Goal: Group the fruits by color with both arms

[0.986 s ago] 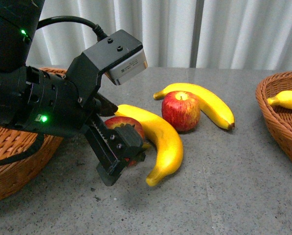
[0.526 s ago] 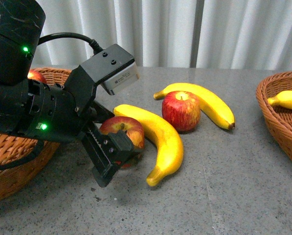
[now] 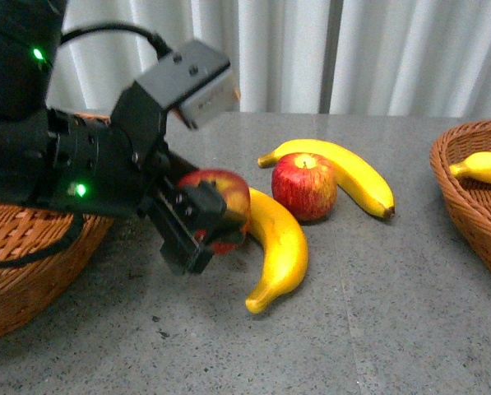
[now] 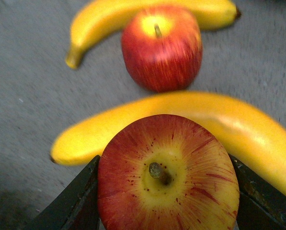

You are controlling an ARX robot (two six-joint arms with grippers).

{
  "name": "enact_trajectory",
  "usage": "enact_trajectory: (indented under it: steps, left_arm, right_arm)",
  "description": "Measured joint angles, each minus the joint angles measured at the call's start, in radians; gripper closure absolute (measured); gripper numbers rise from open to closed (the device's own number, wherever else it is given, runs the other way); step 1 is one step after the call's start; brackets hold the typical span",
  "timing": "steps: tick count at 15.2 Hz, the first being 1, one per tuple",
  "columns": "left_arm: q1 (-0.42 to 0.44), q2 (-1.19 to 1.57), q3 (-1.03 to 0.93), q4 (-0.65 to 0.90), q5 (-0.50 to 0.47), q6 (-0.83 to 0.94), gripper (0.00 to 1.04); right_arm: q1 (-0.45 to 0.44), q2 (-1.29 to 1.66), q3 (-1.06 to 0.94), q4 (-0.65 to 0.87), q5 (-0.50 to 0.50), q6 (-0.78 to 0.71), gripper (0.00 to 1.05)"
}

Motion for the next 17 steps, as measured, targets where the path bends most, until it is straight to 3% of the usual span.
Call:
enact_trajectory:
  steps: [3,6,8,11,13,14,15,17]
  left_arm:
    - [0.002,-0.200,-0.015,0.134,-0.087,-0.087,0.38]
    - [0.064,-0.378,-0.124,0.189,-0.364,-0.272,0.38]
    - [0.125,-0.452,-0.213,0.155,-0.483,-0.376,0.38]
    - [0.208,-0.478,-0.299,0.153,-0.552,-0.507,0.38]
    - [0.222,-0.445,-0.335,0.147,-0.529,-0.560,0.38]
    - [0.219,-0.431,-0.336,0.147,-0.523,-0.583,0.36]
    - [0.202,-0.434,-0.342,0.157,-0.534,-0.586,0.22]
    - [0.169,-0.462,-0.344,0.158,-0.544,-0.594,0.05]
  right_arm:
    - [0.000,0.000,0.000,0.000,0.000,0.000,0.06]
    - [0.000,0.000,0.000,0.000,0.000,0.000,0.06]
    - [0.000,0.000,0.000,0.000,0.000,0.000,0.06]
    - [0.000,0.000,0.000,0.000,0.000,0.000,0.06]
    - [0.000,0.000,0.000,0.000,0.000,0.000,0.06]
    - [0.000,0.000,0.000,0.000,0.000,0.000,0.06]
    - [0.000,0.000,0.000,0.000,0.000,0.000,0.06]
    - [0.000,0.000,0.000,0.000,0.000,0.000,0.06]
